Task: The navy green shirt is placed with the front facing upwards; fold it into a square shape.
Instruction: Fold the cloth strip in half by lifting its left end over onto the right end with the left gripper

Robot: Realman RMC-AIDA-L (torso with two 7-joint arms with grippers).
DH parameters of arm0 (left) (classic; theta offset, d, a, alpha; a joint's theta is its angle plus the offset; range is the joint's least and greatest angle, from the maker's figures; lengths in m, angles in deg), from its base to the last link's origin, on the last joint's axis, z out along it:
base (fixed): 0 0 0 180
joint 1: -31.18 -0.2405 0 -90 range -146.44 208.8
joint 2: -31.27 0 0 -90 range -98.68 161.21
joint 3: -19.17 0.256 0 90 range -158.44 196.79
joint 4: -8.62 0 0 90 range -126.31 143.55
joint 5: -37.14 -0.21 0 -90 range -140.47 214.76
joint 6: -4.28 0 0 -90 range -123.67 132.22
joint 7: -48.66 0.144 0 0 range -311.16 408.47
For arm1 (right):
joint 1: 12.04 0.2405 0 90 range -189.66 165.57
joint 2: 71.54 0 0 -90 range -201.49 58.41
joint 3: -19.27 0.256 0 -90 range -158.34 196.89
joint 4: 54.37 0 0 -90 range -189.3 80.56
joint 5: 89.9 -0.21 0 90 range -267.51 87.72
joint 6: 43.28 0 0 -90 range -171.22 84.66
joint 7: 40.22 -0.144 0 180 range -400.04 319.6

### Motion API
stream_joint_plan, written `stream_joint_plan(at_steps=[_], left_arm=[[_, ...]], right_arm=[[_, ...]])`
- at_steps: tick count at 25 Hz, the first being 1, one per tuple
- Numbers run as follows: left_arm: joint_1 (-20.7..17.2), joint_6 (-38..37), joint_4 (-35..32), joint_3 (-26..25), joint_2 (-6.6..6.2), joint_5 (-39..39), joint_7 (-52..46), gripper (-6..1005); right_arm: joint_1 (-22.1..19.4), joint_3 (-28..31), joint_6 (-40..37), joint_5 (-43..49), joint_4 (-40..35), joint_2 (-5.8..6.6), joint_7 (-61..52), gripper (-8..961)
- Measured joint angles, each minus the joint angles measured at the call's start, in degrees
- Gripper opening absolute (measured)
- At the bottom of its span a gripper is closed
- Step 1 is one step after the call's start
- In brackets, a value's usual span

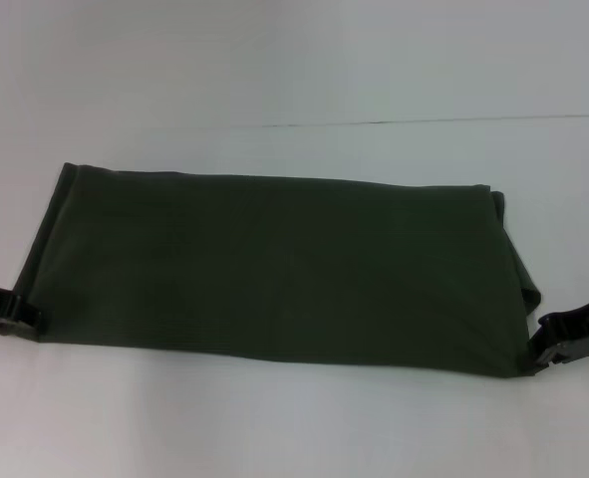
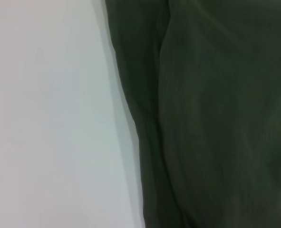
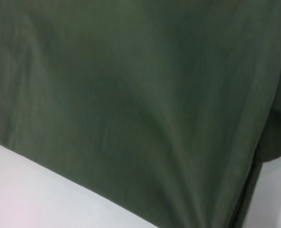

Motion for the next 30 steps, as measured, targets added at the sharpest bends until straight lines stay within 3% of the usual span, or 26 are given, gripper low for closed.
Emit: stream_joint_plan(at_steps=[5,11,21,30], left_arm=[[0.0,0.2,0.0,0.5,0.06,0.0,0.0,380],[0.0,0.2,0.0,0.5,0.07,0.0,0.0,135],[0.0,-1.5,0.0,0.6,0.07,0.0,0.2,98],[0.2,-8.0,-1.0,0.6,-0.28,0.0,0.7,69]], right_arm=[[0.0,0.0,-0.1,0.0,0.0,0.00,0.1,47],[0.1,0.0,-0.1,0.0,0.0,0.00,0.1,47],[0.0,0.0,-0.2,0.0,0.0,0.03,0.1,46],[0.0,0.0,-2.0,0.0,0.0,0.19,0.9,46]])
